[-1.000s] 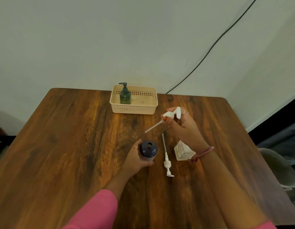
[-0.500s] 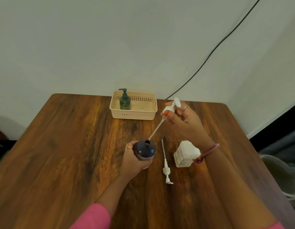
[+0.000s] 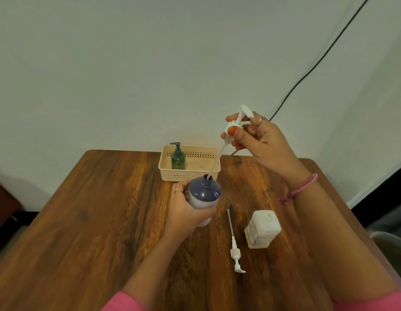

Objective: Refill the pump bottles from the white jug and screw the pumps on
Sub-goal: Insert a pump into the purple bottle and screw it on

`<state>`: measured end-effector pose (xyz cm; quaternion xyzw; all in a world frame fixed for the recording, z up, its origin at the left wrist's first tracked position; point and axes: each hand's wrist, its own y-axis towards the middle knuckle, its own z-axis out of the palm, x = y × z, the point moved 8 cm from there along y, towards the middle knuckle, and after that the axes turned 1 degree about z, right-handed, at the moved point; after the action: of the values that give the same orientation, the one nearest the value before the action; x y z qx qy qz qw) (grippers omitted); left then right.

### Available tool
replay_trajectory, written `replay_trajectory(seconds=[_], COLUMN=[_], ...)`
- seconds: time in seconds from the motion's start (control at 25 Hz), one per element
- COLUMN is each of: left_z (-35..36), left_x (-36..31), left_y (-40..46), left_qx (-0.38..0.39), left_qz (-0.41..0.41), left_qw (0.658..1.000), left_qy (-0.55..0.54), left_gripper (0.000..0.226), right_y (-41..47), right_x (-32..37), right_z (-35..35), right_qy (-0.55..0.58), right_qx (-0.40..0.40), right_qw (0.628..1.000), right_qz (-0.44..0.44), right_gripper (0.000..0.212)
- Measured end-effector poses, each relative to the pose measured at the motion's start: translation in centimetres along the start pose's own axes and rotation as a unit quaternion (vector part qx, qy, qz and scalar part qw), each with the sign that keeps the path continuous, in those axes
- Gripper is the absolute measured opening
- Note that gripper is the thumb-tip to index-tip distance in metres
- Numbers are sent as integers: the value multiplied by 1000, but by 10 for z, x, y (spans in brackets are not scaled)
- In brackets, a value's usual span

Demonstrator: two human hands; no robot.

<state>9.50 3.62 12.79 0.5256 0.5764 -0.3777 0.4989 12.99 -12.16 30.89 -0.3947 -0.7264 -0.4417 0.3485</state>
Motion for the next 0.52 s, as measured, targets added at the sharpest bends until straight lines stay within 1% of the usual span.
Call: replay_trajectory(seconds=[0.24, 0.4, 0.52], left_z=[-6, -8, -10], left_x=[-24, -40, -49], left_y=[6, 9, 13], left_qx=[-1, -14, -19], left_qz=[12, 32, 41], left_qw=[1000, 999, 999], left_qy=[-15, -14, -4], left_gripper=[89, 92, 92], right_y=[2, 2, 4], right_x=[-9, -15, -18], right_z=[30, 37, 35], right_qy=[-30, -46, -51], right_qx=[75, 102, 104], right_qw=[997, 993, 992], right_qz=[13, 35, 48], right_gripper=[26, 23, 20])
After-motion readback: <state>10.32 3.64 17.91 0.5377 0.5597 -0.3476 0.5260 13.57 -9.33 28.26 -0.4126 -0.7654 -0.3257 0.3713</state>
